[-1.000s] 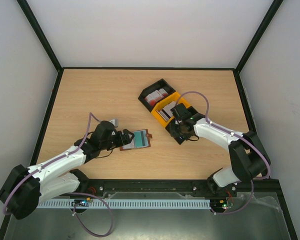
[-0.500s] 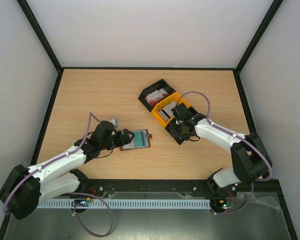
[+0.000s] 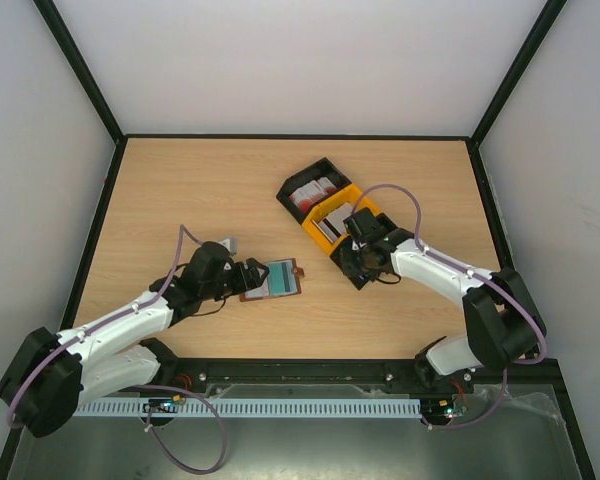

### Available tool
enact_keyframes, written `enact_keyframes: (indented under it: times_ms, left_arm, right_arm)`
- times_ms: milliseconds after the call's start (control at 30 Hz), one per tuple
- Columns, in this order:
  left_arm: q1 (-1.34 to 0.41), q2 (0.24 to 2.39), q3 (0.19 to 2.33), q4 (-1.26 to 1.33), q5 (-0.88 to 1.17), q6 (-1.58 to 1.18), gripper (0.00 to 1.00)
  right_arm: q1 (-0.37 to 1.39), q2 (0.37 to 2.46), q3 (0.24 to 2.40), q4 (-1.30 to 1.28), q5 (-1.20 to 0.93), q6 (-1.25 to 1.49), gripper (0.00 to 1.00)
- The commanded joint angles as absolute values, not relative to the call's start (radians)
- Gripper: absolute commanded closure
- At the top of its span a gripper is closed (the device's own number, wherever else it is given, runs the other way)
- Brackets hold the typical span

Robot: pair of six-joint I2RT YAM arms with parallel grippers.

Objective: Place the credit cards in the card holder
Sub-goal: Pick up the credit card from the storage box.

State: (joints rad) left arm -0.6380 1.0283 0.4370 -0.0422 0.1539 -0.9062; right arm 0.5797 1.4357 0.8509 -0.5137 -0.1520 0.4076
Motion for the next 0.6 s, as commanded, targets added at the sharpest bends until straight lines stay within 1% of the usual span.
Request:
enact_keyframes:
  times_ms: [0, 567]
  left_arm:
    - [-0.632, 1.038, 0.423, -0.026, 0.157, -0.910, 0.13]
    - [-0.632, 1.044, 0.422, -0.023, 0.156, -0.909, 0.13]
  right_arm:
    - [0.581, 1.427, 0.824, -0.533, -0.168, 0.398, 0.82]
    - [0.581, 1.417, 0.810, -0.530, -0.215, 0.371, 0.79]
